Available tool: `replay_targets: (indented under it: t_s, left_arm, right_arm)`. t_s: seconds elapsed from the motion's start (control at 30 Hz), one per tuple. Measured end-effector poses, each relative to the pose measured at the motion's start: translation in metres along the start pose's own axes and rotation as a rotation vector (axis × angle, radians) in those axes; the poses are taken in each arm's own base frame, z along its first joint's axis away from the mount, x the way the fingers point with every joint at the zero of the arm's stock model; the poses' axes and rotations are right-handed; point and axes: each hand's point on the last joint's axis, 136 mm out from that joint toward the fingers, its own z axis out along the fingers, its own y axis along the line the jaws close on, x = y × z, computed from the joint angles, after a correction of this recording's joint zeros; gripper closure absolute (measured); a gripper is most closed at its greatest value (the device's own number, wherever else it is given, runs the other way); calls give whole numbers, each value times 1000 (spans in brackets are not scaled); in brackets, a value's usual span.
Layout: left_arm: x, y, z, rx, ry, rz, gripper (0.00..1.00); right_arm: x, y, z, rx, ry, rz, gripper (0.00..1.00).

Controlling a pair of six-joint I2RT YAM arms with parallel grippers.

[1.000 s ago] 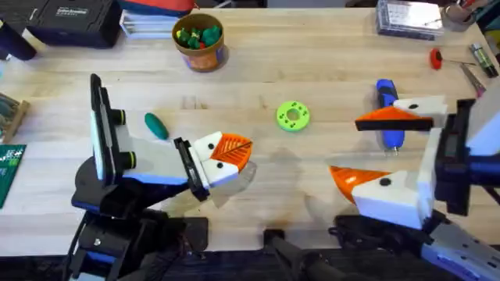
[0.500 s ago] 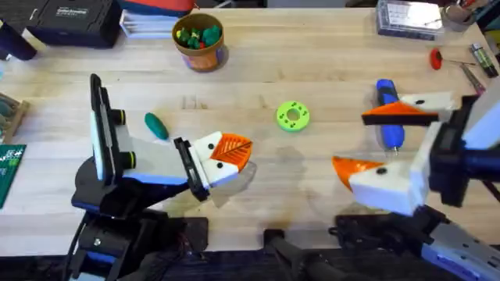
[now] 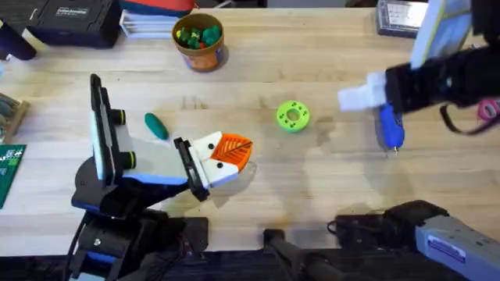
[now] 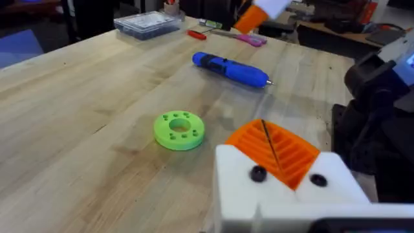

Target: Pick up the gripper from the table and insert it into the empty holder that is missing its gripper. Then pick up a screw, insert it into the mounting hole, and use the screwdriver to tighten it. Finally, clean up the table by picking up the vegetable and placing it into the bucket.

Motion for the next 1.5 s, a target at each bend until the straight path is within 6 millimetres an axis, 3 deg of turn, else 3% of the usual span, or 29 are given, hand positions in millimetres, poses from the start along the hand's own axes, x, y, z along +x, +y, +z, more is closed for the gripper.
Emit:
replay_targets:
  t_s: [0.17, 0.3, 0.63, 0.9, 1.23, 1.5]
  left_arm:
    - [0, 0, 0, 0, 0, 0, 987]
    - [0, 0, 0, 0, 0, 0, 987]
    - [0, 0, 0, 0, 0, 0, 987]
    - [0, 0, 0, 0, 0, 0, 987]
    - [0, 0, 0, 0, 0, 0, 987]
    - [0, 0, 0, 0, 0, 0, 987]
  right_arm:
    - [-30, -60, 17, 122, -70, 124, 8]
    - [-35, -93, 32, 179, -58, 126, 8]
    - [-18, -139, 53, 167, 23, 36, 8]
    - [13, -177, 79, 126, 125, 64, 8]
    - [40, -193, 145, 44, 246, 94, 8]
    - [40, -192, 169, -9, 236, 117, 8]
